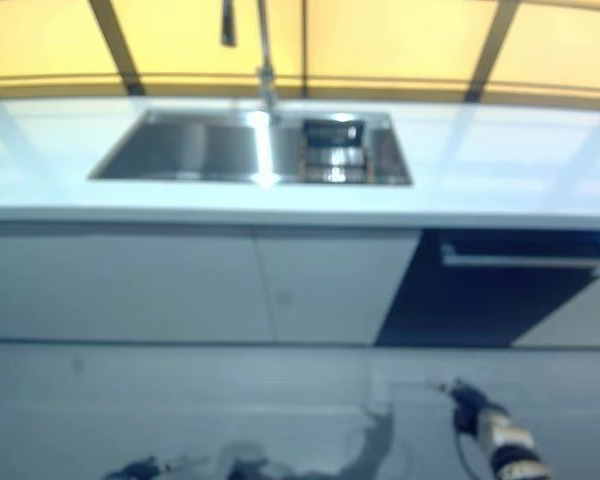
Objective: Take plates into dishwasher
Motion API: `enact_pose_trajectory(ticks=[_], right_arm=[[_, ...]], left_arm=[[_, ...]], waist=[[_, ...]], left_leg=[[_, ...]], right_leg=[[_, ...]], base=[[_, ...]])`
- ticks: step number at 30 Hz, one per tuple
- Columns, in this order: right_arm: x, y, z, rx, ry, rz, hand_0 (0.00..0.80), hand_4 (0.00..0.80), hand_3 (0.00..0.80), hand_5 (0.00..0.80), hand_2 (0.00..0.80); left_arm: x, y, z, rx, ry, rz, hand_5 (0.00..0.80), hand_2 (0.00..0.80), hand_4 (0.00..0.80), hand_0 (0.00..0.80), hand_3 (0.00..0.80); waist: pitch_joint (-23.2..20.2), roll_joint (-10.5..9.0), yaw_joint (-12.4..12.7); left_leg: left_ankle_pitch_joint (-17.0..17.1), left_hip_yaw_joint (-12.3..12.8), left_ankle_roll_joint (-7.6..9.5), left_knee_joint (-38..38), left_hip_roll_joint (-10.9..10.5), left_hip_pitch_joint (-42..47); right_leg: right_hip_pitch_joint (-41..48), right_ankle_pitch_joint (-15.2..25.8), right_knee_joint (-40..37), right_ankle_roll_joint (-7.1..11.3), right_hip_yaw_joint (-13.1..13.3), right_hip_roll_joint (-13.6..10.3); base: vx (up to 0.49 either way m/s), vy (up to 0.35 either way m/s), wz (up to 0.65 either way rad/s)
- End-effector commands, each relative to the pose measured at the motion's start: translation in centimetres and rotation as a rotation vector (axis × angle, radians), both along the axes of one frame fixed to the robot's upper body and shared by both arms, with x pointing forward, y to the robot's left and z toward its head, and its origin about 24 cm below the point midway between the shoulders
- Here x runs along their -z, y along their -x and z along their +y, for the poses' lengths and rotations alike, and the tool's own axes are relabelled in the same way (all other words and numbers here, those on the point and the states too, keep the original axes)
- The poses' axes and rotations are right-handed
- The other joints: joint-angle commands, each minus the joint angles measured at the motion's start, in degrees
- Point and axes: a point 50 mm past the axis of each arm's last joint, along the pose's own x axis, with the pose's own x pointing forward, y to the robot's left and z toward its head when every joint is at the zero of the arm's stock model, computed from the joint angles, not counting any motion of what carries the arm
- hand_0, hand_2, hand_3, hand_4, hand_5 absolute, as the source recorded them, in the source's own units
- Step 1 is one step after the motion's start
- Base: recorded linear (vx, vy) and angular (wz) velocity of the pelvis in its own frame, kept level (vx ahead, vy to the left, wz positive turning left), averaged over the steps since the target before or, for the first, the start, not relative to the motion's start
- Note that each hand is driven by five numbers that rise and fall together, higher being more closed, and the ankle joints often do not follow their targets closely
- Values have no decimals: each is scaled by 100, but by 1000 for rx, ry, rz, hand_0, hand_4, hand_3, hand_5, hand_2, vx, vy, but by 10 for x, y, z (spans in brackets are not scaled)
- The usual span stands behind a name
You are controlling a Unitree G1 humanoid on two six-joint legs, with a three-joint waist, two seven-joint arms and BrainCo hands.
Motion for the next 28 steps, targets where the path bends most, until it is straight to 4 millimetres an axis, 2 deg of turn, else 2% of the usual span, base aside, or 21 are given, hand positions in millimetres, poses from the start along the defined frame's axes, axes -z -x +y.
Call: enact_pose_trajectory(ticks=[1, 4, 5, 8, 10, 18, 22, 28], right_arm=[[12, -3, 34, -5, -71, -30, 0, 0, 0, 0, 0], [24, 15, 44, -44, -53, 39, 0, 0, 0, 0, 0], [33, 31, 50, -48, -73, 105, 0, 0, 0, 0, 0], [44, 53, 62, -6, -121, 188, 0, 0, 0, 0, 0], [49, 63, 69, -76, -77, 226, 0, 0, 0, 0, 0], [49, 56, 86, -331, 45, 225, 0, 0, 0, 0, 0], [48, 51, 91, -365, 47, 221, 0, 0, 0, 0, 0], [49, 53, 90, -359, 62, 236, 0, 0, 0, 0, 0]], left_arm=[[7, 1, -21, 68, 143, 139, 0, 0, 0, 0, 0], [10, 3, -30, 73, 165, 155, 0, 0, 0, 0, 0], [12, 2, -37, 77, 177, 157, 0, 0, 0, 0, 0], [14, 2, -44, 106, 156, 142, 0, 0, 0, 0, 0], [16, 1, -51, 117, 129, 111, 0, 0, 0, 0, 0], [17, -4, -71, 234, 108, 45, 0, 0, 0, 0, 0], [15, -11, -72, 242, 122, 31, 0, 0, 0, 0, 0], [14, -14, -74, 208, 151, 4, 0, 0, 0, 0, 0]], waist=[[31, 44, -86], [-12, 42, -123], [-48, 50, -148], [-93, 58, -163], [-114, 57, -155], [-21, 26, -27], [66, 50, 11], [98, 86, 36]], left_leg=[[98, 172, 197, -23, 29, -96], [64, 177, 217, -23, 17, -56], [34, 158, 240, -23, -7, -30], [-9, 117, 274, -23, -33, 27], [-26, 99, 299, -23, -45, 37], [-73, -28, 339, -23, -59, 11], [-89, -86, 349, -23, -68, 9], [-86, -138, 335, -23, -81, -1]], right_leg=[[-8, -95, 174, -209, -66, 95], [36, -92, 149, -200, -58, 88], [70, -95, 140, -188, -36, 88], [119, -134, 186, -159, -17, 64], [124, -145, 211, -141, -10, 48], [121, -201, 300, -94, -94, -2], [115, -232, 340, -88, -122, -6], [164, -216, 264, -84, -134, 21]], base=[[32, 63, 6], [34, 47, 5], [57, 60, 3], [61, 55, 5], [41, 49, 1], [16, 5, 2], [-25, 7, 4], [0, 0, 0]])
